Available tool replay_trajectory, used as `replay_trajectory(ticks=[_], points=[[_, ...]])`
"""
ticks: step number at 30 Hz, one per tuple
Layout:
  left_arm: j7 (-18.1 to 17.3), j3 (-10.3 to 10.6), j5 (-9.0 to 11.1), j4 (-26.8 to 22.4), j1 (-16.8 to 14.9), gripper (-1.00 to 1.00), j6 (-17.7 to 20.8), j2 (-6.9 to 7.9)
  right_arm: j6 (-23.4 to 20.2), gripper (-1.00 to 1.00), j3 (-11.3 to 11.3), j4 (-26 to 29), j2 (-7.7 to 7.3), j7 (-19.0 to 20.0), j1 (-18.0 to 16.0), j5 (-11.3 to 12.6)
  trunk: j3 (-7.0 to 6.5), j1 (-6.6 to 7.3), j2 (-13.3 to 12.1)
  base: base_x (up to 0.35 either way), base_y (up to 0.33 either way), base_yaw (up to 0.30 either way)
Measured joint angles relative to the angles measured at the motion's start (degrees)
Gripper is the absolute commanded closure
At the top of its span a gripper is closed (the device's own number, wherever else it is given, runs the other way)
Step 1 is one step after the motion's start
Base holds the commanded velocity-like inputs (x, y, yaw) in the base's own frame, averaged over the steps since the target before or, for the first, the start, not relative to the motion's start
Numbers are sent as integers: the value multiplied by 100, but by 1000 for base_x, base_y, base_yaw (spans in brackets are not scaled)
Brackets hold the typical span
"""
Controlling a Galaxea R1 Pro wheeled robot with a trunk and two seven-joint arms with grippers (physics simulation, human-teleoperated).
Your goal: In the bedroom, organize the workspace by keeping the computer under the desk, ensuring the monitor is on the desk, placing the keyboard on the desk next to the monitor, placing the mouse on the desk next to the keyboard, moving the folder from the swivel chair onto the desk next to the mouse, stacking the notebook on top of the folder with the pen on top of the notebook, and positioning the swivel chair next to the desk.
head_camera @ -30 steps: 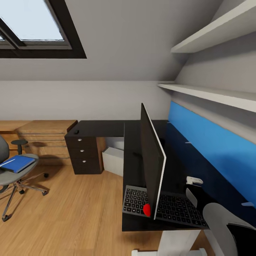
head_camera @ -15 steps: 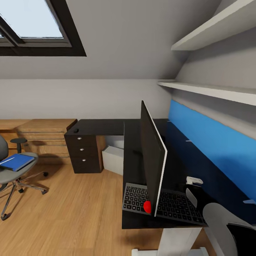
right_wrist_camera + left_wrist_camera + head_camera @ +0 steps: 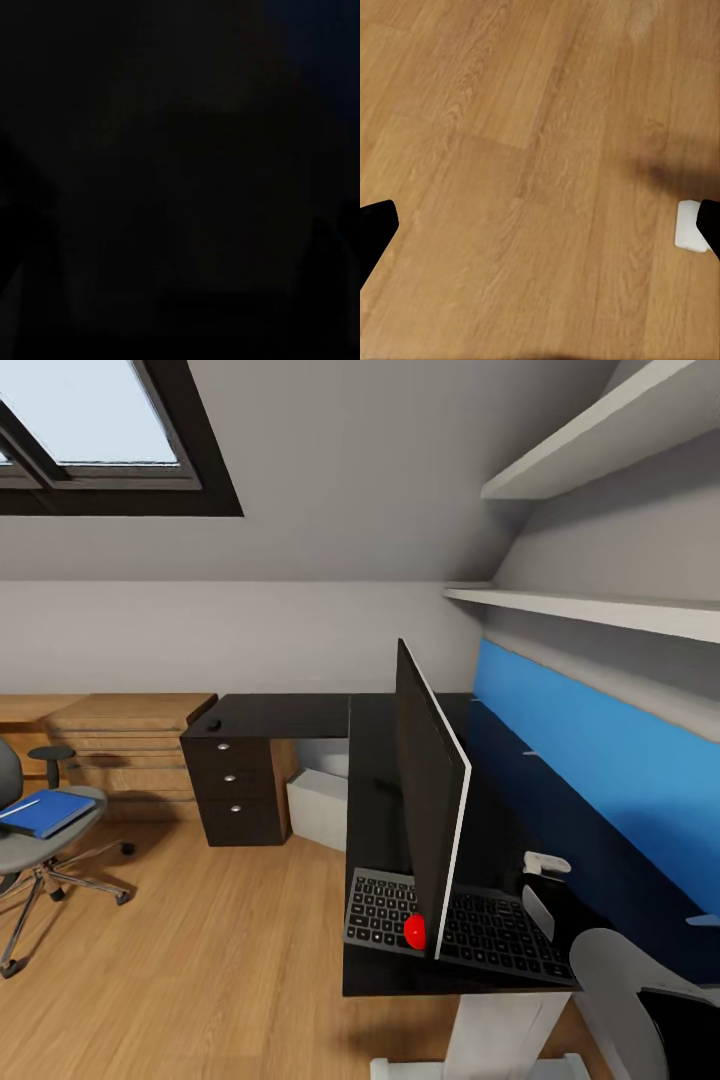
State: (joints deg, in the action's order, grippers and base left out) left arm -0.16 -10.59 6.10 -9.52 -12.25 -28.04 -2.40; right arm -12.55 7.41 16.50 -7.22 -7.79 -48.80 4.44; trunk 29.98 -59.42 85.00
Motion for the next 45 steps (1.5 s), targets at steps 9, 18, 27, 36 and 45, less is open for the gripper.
replay_trajectory(ticks=[9, 18, 27, 36, 45], points=[[0, 0, 0, 0, 0, -100, 0, 2, -7, -100, -1, 39, 2, -5, 0, -13, 0, -16, 0, 0, 0, 0], [-3, -2, -4, 0, 0, -100, 0, 77, -9, -100, -2, 83, -2, -9, 0, -22, 0, -37, 0, 0, 0, 0], [-22, 1, -1, 0, 1, -100, -1, 154, 2, -100, 0, 82, 1, -11, 0, -22, 0, -39, 0, -59, 0, 0], [-24, 2, -1, 0, -2, -100, -1, 159, -2, -100, -3, 83, 0, -12, 0, -25, 0, -38, 0, -72, 0, 0], [-24, 3, -1, 0, -1, -100, -1, 153, 2, -100, -1, 82, 2, -10, 0, -16, 0, -39, 0, -124, 0, 0]])
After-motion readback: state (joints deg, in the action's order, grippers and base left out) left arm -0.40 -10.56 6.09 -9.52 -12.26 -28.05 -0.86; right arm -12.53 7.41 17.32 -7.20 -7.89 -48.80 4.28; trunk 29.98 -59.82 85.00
